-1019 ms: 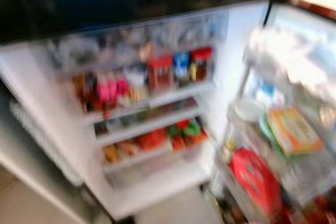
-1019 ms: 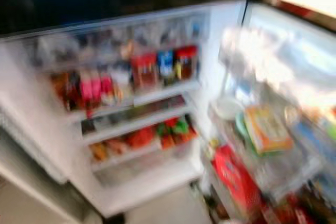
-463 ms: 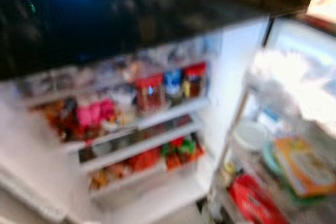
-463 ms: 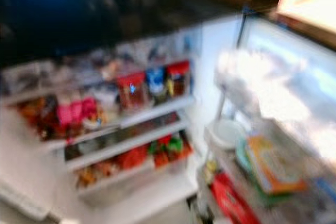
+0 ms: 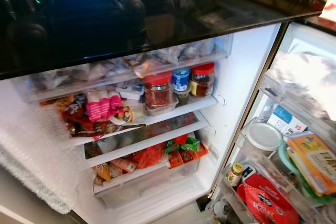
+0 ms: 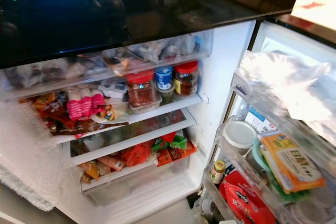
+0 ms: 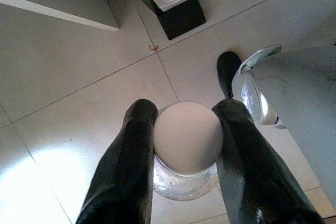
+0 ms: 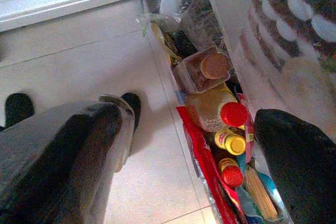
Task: Restocking fridge
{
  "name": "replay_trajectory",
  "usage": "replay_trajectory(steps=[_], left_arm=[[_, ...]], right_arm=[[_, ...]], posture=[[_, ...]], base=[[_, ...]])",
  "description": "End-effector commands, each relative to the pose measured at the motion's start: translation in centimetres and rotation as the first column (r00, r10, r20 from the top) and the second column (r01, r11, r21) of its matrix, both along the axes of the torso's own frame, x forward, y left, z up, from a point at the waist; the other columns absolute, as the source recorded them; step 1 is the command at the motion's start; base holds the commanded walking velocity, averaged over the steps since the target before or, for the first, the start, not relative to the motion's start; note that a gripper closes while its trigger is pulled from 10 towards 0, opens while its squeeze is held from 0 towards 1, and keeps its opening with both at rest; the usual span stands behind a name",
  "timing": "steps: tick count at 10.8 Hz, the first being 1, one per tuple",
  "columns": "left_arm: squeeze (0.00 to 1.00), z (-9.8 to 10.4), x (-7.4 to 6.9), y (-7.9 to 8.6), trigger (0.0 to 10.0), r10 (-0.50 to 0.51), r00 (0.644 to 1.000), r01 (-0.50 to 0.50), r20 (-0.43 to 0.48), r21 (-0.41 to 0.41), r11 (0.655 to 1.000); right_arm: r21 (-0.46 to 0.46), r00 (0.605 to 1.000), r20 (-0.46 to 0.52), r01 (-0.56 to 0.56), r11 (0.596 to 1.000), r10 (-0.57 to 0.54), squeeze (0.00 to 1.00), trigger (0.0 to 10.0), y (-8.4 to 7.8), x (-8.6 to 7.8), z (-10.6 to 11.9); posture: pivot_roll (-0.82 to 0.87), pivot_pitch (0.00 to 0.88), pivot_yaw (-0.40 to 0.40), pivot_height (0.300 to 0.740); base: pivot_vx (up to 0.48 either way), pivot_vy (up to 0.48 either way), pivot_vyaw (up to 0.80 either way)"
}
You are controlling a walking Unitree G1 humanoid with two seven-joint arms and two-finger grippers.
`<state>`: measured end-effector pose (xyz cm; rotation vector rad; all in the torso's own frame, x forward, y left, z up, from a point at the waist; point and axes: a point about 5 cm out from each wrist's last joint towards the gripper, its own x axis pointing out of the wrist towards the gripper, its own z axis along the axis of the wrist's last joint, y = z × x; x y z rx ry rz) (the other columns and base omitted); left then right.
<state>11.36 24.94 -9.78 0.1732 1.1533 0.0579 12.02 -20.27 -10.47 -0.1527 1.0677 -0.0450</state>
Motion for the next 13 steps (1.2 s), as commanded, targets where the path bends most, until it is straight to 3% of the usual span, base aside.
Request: replay_trajectory(steps=[1, 4, 5, 11, 12, 13], left_arm=[[0.0, 0.1, 0.3, -0.1, 10.0, -0.017, 1.0, 0.017, 0.007, 0.005, 1.0], [0.0, 0.1, 0.3, -0.1, 10.0, -0.014, 1.0, 0.014, 0.01, 0.0, 1.0], [0.0, 0.1, 0.3, -0.2, 10.0, -0.013, 1.0, 0.013, 0.009, -0.002, 1.0], [0.0, 0.1, 0.4, -0.1, 10.0, -0.016, 1.0, 0.016, 0.006, -0.004, 1.0], [0.0, 0.1, 0.4, -0.1, 10.0, -0.017, 1.0, 0.017, 0.007, -0.003, 1.0], [0.0, 0.1, 0.5, -0.1, 10.0, -0.017, 1.0, 0.017, 0.007, -0.002, 1.0]], right_arm=[[-0.031, 1.0, 0.007, -0.007, 0.999, 0.007, 0.0, 10.0, -0.2, 0.1, 0.1], [-0.121, 0.999, 0.02, -0.024, 0.992, 0.027, 0.0, 10.0, -0.6, 0.2, 0.2], [-0.176, 0.996, 0.015, -0.079, 0.981, 0.083, 0.0, 10.0, -0.7, 0.5, 0.3], [-0.217, 0.995, 0.01, -0.094, 0.972, 0.098, 0.0, 10.0, -0.7, 0.6, 0.4], [-0.253, 0.996, 0.01, -0.081, 0.964, 0.086, 0.0, 10.0, -1.8, 0.9, 0.7], [-0.294, 0.998, 0.008, -0.056, 0.954, 0.062, 0.0, 10.0, -5.1, 1.6, 1.7]], posture=[[0.0, 0.0, 0.007, 0.74], [0.0, 0.0, 0.007, 0.74], [0.0, 0.0, 0.006, 0.74], [0.0, 0.0, 0.011, 0.74], [0.0, 0.0, 0.014, 0.74], [0.0, 0.0, 0.016, 0.74]], base=[[0.0, 0.0, 0.0], [0.0, 0.0, 0.0], [0.0, 0.0, 0.0], [0.0, 0.0, 0.0], [0.0, 0.0, 0.0], [0.0, 0.0, 0.0]])
